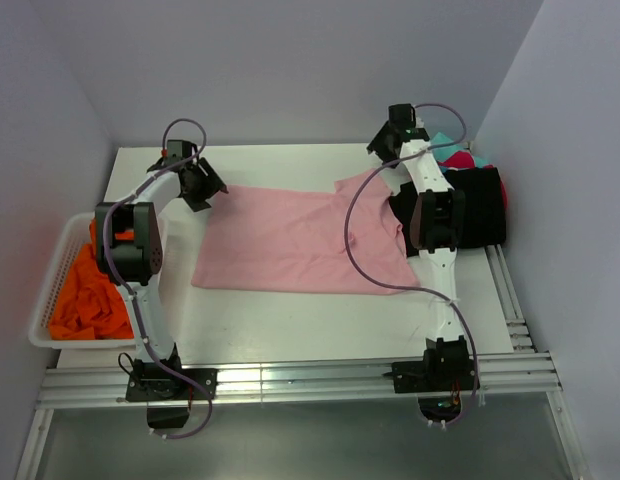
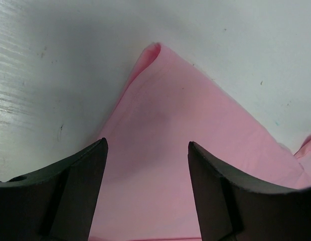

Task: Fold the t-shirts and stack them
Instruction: Grap the side of the flattened tshirt furthest away from the robot with both arms

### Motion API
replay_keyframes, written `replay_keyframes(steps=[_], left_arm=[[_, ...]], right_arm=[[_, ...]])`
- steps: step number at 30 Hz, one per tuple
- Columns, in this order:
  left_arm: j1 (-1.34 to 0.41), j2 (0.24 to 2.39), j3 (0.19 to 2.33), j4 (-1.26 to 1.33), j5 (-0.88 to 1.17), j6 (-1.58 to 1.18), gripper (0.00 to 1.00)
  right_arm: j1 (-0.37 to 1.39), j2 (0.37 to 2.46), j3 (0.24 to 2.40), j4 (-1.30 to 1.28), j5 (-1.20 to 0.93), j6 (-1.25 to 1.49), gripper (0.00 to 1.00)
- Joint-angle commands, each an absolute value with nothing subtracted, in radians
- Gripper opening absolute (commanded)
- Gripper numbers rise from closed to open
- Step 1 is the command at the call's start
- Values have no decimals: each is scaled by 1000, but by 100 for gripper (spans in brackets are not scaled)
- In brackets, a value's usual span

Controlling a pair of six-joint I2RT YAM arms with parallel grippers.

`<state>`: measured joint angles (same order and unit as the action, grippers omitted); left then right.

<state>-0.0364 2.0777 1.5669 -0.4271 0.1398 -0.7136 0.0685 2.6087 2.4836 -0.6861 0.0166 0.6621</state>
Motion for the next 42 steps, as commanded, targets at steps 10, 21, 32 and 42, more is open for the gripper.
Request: replay_keyframes(steps=[10, 21, 32, 42], left_arm=[[-20, 1855, 1485, -505, 150, -684, 72], [-3, 1778, 1421, -537, 166, -661, 72], [40, 1736, 1302, -483, 183, -683, 71], [40, 1753, 1315, -483, 192, -695, 69]], right_arm=[[77, 2692, 2468, -692, -57, 905, 54], [141, 2654, 2407, -675, -2, 884, 32], [137, 2606, 2321, -683, 41, 819, 0], [124, 2573, 2315, -741, 80, 804, 45]])
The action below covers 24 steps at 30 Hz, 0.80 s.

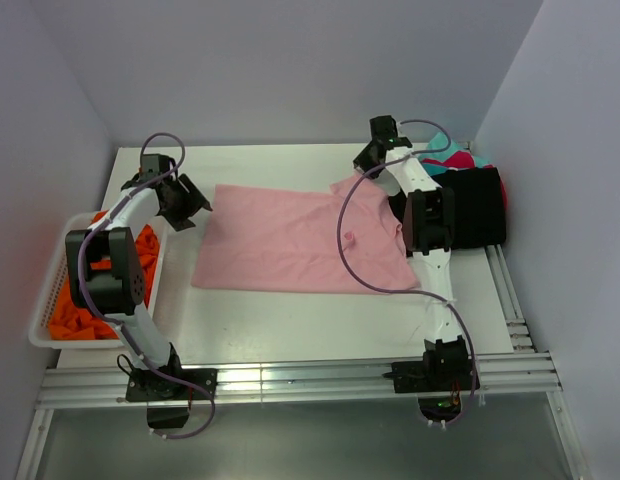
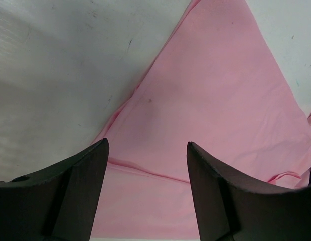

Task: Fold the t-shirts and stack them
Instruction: Grap the side of the flattened tshirt furthest away from the robot with both arms

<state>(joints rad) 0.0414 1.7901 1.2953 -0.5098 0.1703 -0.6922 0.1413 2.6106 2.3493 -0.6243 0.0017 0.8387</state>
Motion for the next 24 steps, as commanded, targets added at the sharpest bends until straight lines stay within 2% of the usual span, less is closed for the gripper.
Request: replay_keyframes(steps=[1, 15, 24], left_arm=[[40, 1756, 1312, -477, 195, -698, 69], [40, 1749, 1264, -440, 206, -738, 66], [40, 1729, 1215, -425, 202, -744, 64]], right_arm=[[123, 2563, 2289, -735, 96, 793, 48], [110, 2482, 2241, -764, 178, 735, 46], [107, 2528, 2290, -770, 137, 719, 45]])
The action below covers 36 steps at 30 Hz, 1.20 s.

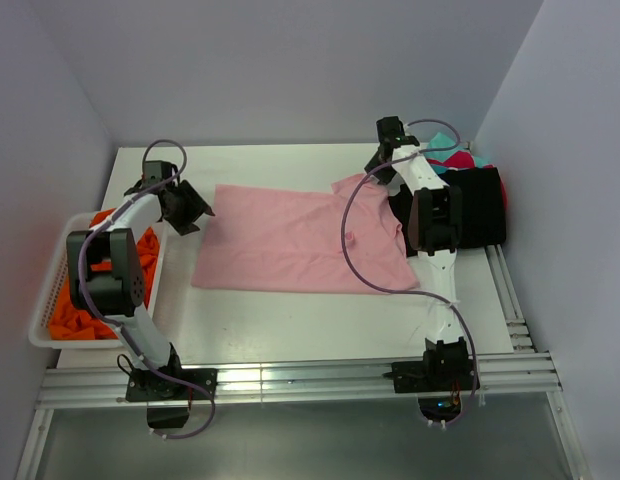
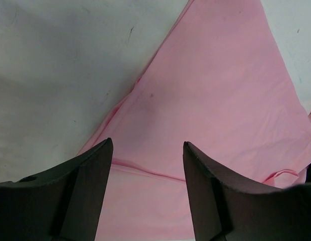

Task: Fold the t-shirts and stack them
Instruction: Grap the side of the flattened tshirt furthest away from the robot with both arms

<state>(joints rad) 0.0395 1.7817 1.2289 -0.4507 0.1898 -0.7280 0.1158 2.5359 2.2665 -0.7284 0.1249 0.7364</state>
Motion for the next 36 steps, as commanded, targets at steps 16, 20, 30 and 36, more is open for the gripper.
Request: replay_keyframes(steps=[16, 20, 30, 36], left_arm=[[40, 1701, 1170, -411, 192, -764, 63], [40, 1698, 1164, -411, 186, -765, 63], [40, 1813, 1319, -436, 143, -756, 63], [38, 2023, 1566, -483, 159, -750, 66]], right_arm=[[117, 2572, 2307, -772, 91, 761, 16], [117, 2580, 2310, -772, 89, 761, 5], [115, 2490, 2234, -710, 84, 742, 0], [112, 2447, 2261, -759, 72, 729, 0]])
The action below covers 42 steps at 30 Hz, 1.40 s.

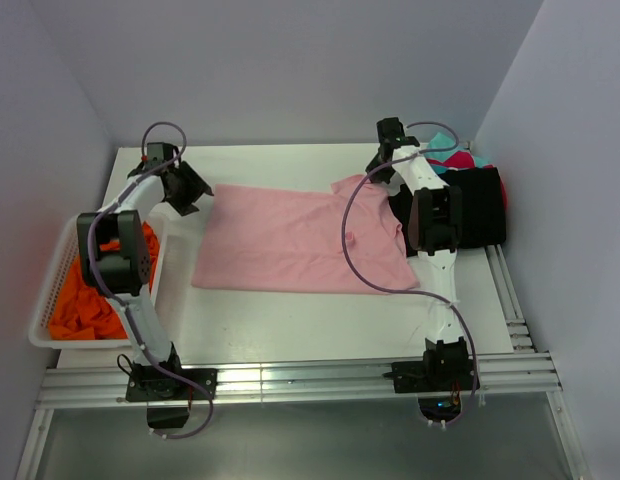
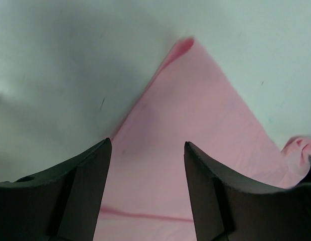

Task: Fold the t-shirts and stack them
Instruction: Grap the side of the flattened tshirt furthest away from the robot with both arms

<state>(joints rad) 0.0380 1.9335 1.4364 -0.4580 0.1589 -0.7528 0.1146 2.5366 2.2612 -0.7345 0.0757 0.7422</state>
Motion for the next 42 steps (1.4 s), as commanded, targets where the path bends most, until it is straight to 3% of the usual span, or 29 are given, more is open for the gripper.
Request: replay_keyframes(steps=[1, 10, 18, 22, 29, 35, 42], left_arm=[[40, 2051, 1600, -495, 161, -755, 67], [38, 2292, 1833, -515, 192, -765, 67], [18, 2356, 1844, -462, 216, -793, 67], [8, 2359, 1819, -436, 229, -802, 60], [-52, 2387, 1816, -426, 229, -816, 57], [-61, 2404, 1848, -425, 209, -822, 41], [-58, 2419, 1878, -440, 213, -819, 10]], right_arm=[[112, 2424, 2244, -753, 69, 729, 0], [114, 2303, 2095, -753, 72, 707, 0], [112, 2266, 2086, -795, 94, 673, 0], [112, 2260, 2077, -796, 98, 670, 0], [112, 2258, 2057, -796, 97, 670, 0], [112, 2249, 2045, -802, 107, 653, 0], [110, 2246, 2029, -795, 98, 646, 0]])
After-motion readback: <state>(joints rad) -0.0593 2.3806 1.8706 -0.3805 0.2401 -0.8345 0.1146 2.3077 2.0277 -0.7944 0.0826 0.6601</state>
